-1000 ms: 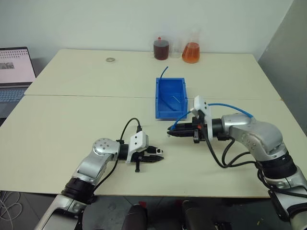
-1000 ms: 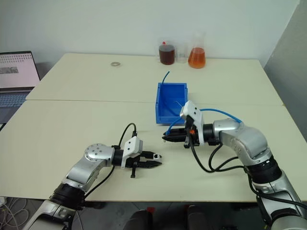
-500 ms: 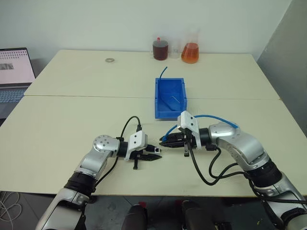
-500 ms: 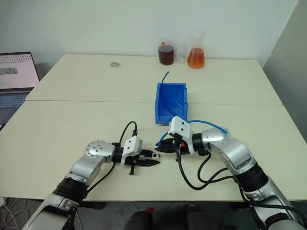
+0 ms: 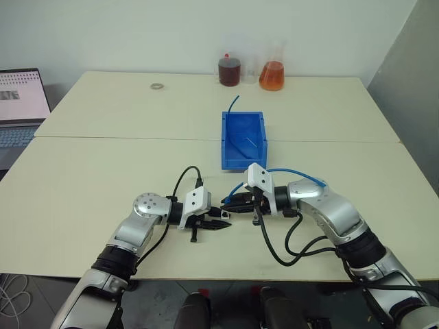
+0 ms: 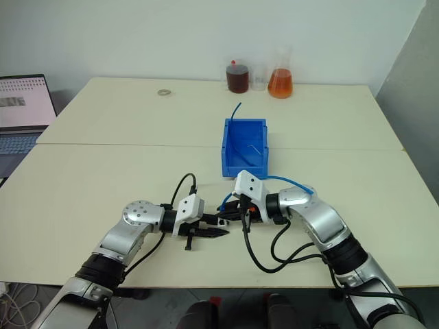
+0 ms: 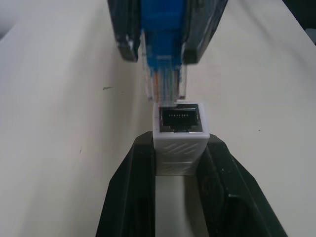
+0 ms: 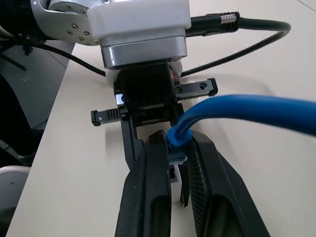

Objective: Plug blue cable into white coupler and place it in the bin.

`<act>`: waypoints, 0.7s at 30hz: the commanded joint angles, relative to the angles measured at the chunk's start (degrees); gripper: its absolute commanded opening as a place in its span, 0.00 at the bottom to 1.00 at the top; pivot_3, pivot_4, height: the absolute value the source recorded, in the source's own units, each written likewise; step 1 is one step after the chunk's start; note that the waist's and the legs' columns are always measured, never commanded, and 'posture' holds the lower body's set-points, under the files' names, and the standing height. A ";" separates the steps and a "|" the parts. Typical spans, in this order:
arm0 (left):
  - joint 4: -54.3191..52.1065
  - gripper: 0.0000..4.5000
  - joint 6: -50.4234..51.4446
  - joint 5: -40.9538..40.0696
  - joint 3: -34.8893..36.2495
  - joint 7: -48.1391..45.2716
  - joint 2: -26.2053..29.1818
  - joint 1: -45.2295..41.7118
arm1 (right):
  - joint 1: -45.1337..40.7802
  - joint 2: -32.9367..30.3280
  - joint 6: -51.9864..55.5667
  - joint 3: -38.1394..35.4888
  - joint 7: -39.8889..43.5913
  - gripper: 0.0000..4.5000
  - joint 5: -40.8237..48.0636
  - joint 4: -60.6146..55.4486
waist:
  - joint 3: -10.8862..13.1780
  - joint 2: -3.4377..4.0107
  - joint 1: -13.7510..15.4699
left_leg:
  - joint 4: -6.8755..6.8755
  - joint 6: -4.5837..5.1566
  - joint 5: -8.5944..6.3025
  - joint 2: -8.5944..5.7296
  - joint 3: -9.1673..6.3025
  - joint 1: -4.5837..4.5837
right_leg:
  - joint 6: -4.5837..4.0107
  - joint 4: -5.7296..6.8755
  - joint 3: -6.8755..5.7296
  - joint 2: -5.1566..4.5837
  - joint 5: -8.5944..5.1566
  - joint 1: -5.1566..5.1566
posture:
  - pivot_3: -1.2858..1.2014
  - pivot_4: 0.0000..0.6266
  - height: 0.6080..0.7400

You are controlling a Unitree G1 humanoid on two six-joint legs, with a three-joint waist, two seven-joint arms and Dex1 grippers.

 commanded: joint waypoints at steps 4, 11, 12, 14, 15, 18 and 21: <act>-0.80 0.18 0.96 0.98 -0.01 -0.01 0.80 0.63 | 0.76 -0.32 -1.32 -0.26 1.94 0.05 -0.44 -0.73 | 0.00 0.00 0.00 | 0.00 0.00 0.00 0.00 0.00 0.00 | 0.00 0.00 0.00 0.00 0.00 0.00 | 0.52 0.24 1.00; -0.77 0.18 0.89 1.17 0.13 0.56 0.77 0.50 | 1.38 -0.13 -1.64 0.43 1.97 0.05 -1.68 -0.45 | 0.00 0.00 -0.02 | 0.00 0.00 0.00 0.00 0.00 0.01 | 0.00 0.02 0.00 0.00 0.00 0.00 | 0.52 0.24 1.00; -0.77 0.18 0.91 1.16 0.16 0.61 0.75 0.47 | 1.32 -0.11 -2.06 0.66 1.88 0.05 -2.16 -0.04 | 0.00 0.00 -0.03 | 0.01 0.00 0.00 0.00 0.00 0.01 | 0.00 0.02 0.00 0.00 0.00 0.00 | 0.52 0.24 1.00; -0.84 0.18 0.98 1.10 0.17 0.68 0.70 0.53 | 1.13 -0.04 -3.11 1.18 1.45 0.05 -3.64 1.29 | 0.00 0.00 -0.02 | 0.01 0.00 0.00 0.00 0.00 0.02 | 0.00 0.02 0.00 0.00 0.00 0.00 | 0.52 0.24 1.00; -0.93 0.18 0.99 1.09 0.16 0.70 0.68 0.62 | 1.10 0.01 -3.44 1.30 1.40 0.05 -4.13 1.72 | -0.01 0.01 -0.03 | 0.01 0.00 0.00 0.00 0.00 0.02 | 0.00 0.02 0.00 0.00 0.00 0.00 | 0.52 0.24 1.00; -1.13 0.18 1.04 1.09 0.09 0.82 0.57 0.81 | 1.11 -0.30 -4.73 1.88 1.56 0.05 -5.60 2.50 | -0.02 0.01 -0.03 | 0.01 0.00 0.00 0.00 0.00 0.04 | 0.00 0.03 0.00 0.00 0.00 0.02 | 0.52 0.24 1.00; -1.04 0.18 1.04 1.15 0.04 0.96 0.44 0.76 | 1.23 -0.57 -5.67 2.26 1.80 0.05 -6.64 3.20 | -0.03 0.02 -0.03 | 0.01 0.00 0.00 0.00 0.00 0.06 | 0.00 0.04 0.00 0.01 0.00 0.02 | 0.52 0.24 1.00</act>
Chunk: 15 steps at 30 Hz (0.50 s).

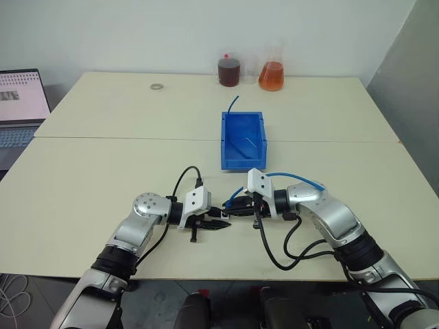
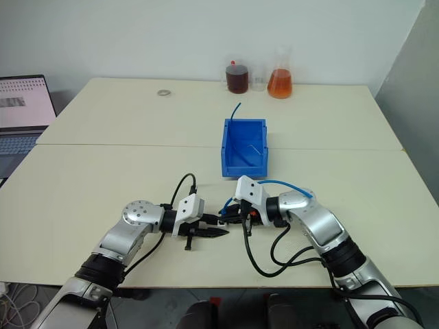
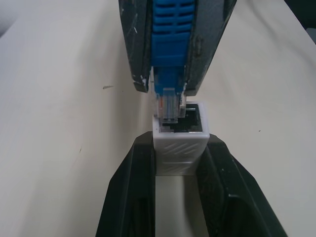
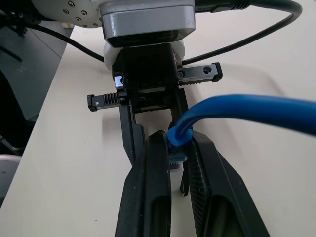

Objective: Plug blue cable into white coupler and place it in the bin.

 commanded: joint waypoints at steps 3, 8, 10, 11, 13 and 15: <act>-0.53 0.18 0.57 0.98 0.14 0.58 0.27 0.44 | -0.22 -0.50 -0.27 0.78 1.00 0.05 -1.77 1.36 | -0.02 -0.01 0.00 | 0.00 0.00 0.00 0.00 0.00 0.01 | 0.00 0.01 0.01 0.00 0.00 0.02 | 0.52 0.24 1.00; 0.12 0.18 0.26 1.17 0.35 0.98 0.12 -0.11 | -0.36 -0.62 -0.43 0.96 1.83 0.05 -1.63 1.28 | -0.03 -0.01 0.00 | 0.01 0.00 0.00 0.00 0.00 0.03 | 0.00 0.02 0.00 0.00 0.00 0.03 | 0.52 0.24 1.00; 0.16 0.18 0.37 1.13 0.40 0.97 0.12 -0.35 | -0.27 -0.60 -0.32 1.08 2.38 0.05 -1.41 0.94 | -0.03 -0.01 0.00 | 0.01 0.00 0.00 0.00 0.00 0.03 | 0.00 0.02 0.00 0.00 0.00 0.03 | 0.52 0.24 1.00; 0.18 0.18 0.47 1.08 0.44 0.88 0.18 -0.46 | -0.24 -0.49 0.02 1.08 2.61 0.05 -1.17 0.66 | -0.03 -0.01 0.00 | 0.01 0.00 0.00 0.00 0.00 0.02 | 0.00 0.02 0.00 0.00 0.00 0.03 | 0.52 0.24 1.00; 0.22 0.18 0.56 1.02 0.51 0.75 0.29 -0.55 | -0.21 -0.29 0.53 1.01 2.88 0.05 -0.89 0.34 | -0.03 -0.01 0.00 | 0.01 0.00 0.00 0.00 0.00 0.03 | 0.00 0.02 0.00 0.00 0.00 0.03 | 0.52 0.24 1.00; 0.45 0.18 0.36 1.09 0.57 0.64 0.44 -0.57 | -0.15 0.01 1.28 0.83 2.91 0.05 -0.55 0.25 | -0.03 -0.01 0.00 | 0.02 0.00 0.00 0.00 -0.01 0.03 | 0.00 0.03 0.00 0.00 0.00 0.03 | 0.52 0.24 1.00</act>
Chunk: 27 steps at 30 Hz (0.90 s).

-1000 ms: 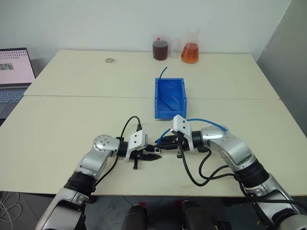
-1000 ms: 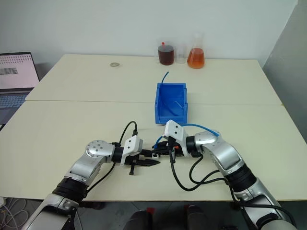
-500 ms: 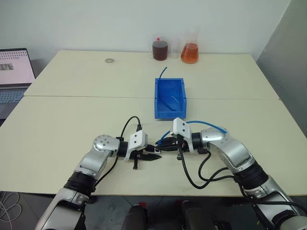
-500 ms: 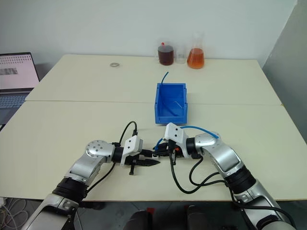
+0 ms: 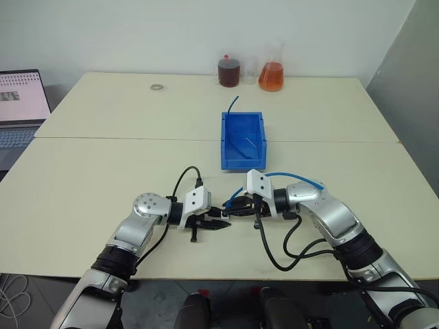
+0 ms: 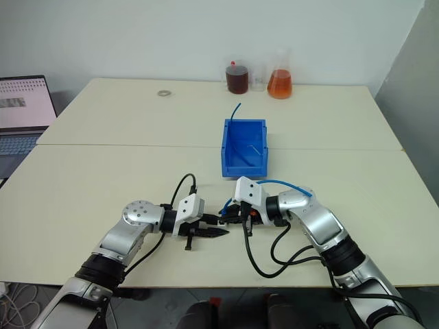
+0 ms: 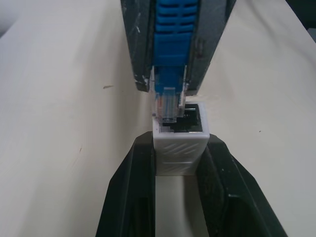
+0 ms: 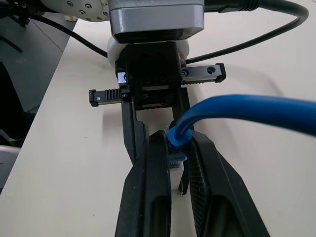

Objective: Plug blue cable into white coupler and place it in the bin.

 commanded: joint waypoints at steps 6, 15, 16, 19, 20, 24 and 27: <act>0.30 0.18 0.14 1.15 0.67 0.47 0.75 -0.34 | 0.26 1.55 1.56 1.32 -0.12 0.05 -1.14 1.11 | -0.01 0.01 -0.02 | 0.00 0.00 0.00 0.01 0.00 0.01 | 0.00 0.01 0.01 0.00 0.00 0.00 | 0.52 0.24 1.00; -0.08 0.18 0.55 1.06 1.03 0.53 1.44 0.10 | 0.24 1.38 2.46 1.84 1.68 0.05 -0.97 0.45 | -0.02 0.00 -0.05 | 0.01 0.00 0.00 0.02 0.00 0.03 | 0.00 0.02 0.00 0.01 0.00 0.01 | 0.52 0.24 1.00; -0.18 0.18 0.60 1.06 1.06 0.59 1.48 0.19 | 0.29 1.22 2.58 1.82 1.87 0.05 -0.88 0.27 | -0.02 0.00 -0.05 | 0.00 0.00 0.00 0.02 0.00 0.03 | 0.00 0.02 0.00 0.01 0.00 0.01 | 0.52 0.24 1.00; -0.41 0.18 0.67 1.01 1.13 0.71 1.56 0.45 | 0.20 0.99 2.51 1.75 2.05 0.05 -0.87 0.39 | -0.02 0.00 -0.06 | 0.01 0.00 0.00 0.02 0.01 0.03 | 0.00 0.02 0.01 0.02 0.00 0.01 | 0.52 0.24 1.00; -0.46 0.18 0.68 1.00 1.14 0.73 1.58 0.50 | 0.15 0.98 2.45 1.71 2.06 0.05 -0.91 0.50 | -0.02 0.00 -0.06 | 0.01 0.00 0.00 0.02 0.00 0.03 | 0.00 0.02 0.00 0.02 0.00 0.01 | 0.52 0.24 1.00; -1.08 0.18 0.90 0.92 1.11 0.96 1.66 0.96 | -0.81 0.98 1.95 0.85 1.80 0.05 -1.28 1.91 | -0.02 0.00 -0.13 | 0.01 0.00 0.00 0.03 0.01 0.04 | 0.00 0.04 0.01 0.02 0.00 0.01 | 0.52 0.24 1.00; -1.20 0.18 0.91 0.91 1.02 0.99 1.76 1.03 | -1.14 0.99 1.84 0.72 1.84 0.05 -1.32 2.27 | -0.02 0.00 -0.14 | 0.01 0.00 0.00 0.03 0.00 0.04 | 0.00 0.05 0.01 0.03 0.00 0.01 | 0.52 0.24 1.00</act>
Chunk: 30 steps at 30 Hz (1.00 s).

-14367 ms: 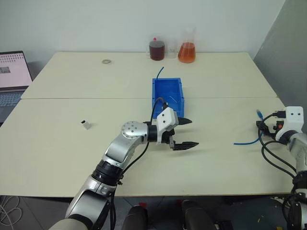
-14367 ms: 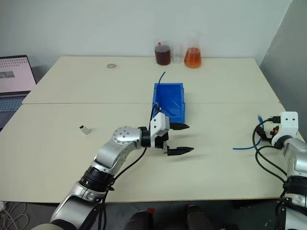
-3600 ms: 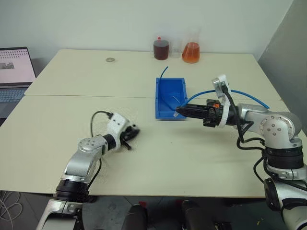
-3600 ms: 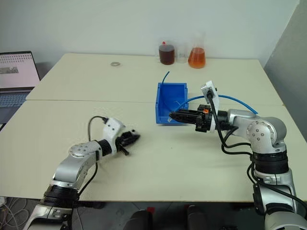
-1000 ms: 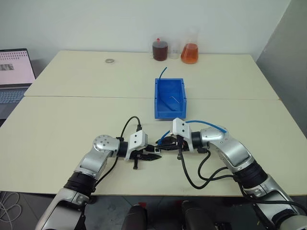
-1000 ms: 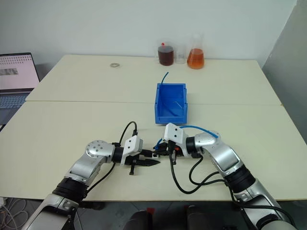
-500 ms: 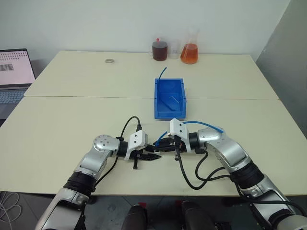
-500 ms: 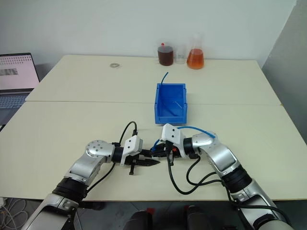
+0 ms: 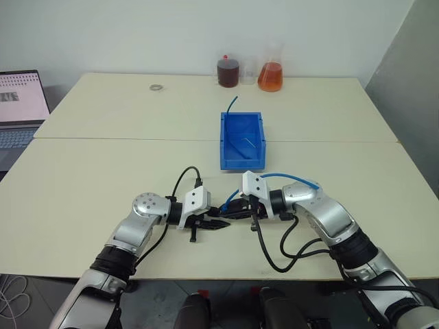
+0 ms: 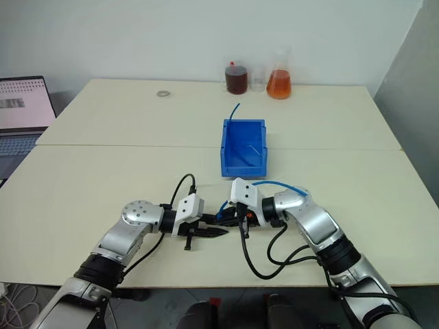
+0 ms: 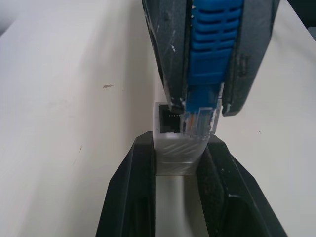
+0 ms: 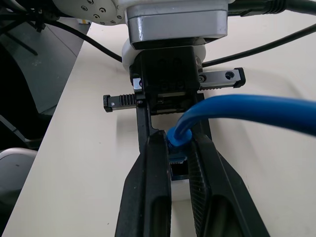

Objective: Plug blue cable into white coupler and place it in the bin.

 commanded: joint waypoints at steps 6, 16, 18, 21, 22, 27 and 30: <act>-0.38 0.18 0.55 0.91 0.92 0.43 1.26 0.18 | -0.45 -0.53 0.27 0.07 -0.20 0.05 -1.47 1.76 | 0.00 0.00 0.00 | 0.00 0.00 0.00 0.00 0.00 0.00 | 0.00 0.00 0.00 0.00 0.00 0.00 | 0.52 0.24 1.00; -0.11 0.18 0.50 0.94 0.89 0.09 1.45 -0.07 | -1.32 -1.30 -0.03 -0.36 0.82 0.05 -1.53 2.99 | 0.00 0.00 0.00 | 0.01 0.01 0.01 0.00 0.00 0.01 | 0.00 0.02 0.00 0.00 0.00 0.00 | 0.52 0.24 1.00; 0.02 0.18 0.36 1.00 0.89 0.12 1.42 -0.15 | -1.37 -1.34 -0.21 -0.22 0.93 0.05 -1.69 3.18 | 0.00 0.00 0.00 | 0.01 0.01 0.01 0.00 0.00 0.00 | -0.01 0.02 0.00 0.00 0.00 0.00 | 0.52 0.24 1.00; 0.08 0.18 0.30 1.00 0.87 0.06 1.41 -0.16 | -1.45 -1.50 -0.50 0.10 1.37 0.05 -1.86 3.26 | 0.00 0.00 -0.01 | 0.01 0.01 0.01 0.00 0.00 0.00 | -0.01 0.02 0.00 0.00 0.00 0.00 | 0.52 0.24 1.00; 0.11 0.18 0.27 1.03 0.86 0.05 1.41 -0.18 | -1.51 -1.55 -0.58 0.16 1.49 0.05 -1.90 3.33 | 0.00 0.00 0.00 | 0.01 0.02 0.01 0.00 0.00 0.00 | -0.01 0.01 0.00 0.00 0.00 0.00 | 0.52 0.24 1.00; 0.11 0.18 0.18 1.09 0.85 0.11 1.38 -0.18 | -1.71 -2.14 -0.80 0.30 2.19 0.05 -1.95 3.48 | 0.00 0.00 0.00 | 0.01 0.02 0.01 0.00 0.00 0.00 | -0.01 0.02 0.00 0.00 0.01 0.00 | 0.52 0.24 1.00; 0.11 0.18 0.12 1.12 0.84 0.13 1.35 -0.18 | -1.80 -2.45 -0.90 0.41 2.51 0.05 -2.03 3.46 | 0.00 0.00 0.00 | 0.01 0.02 0.01 0.00 0.00 0.00 | -0.01 0.01 0.00 0.00 0.00 0.00 | 0.52 0.24 1.00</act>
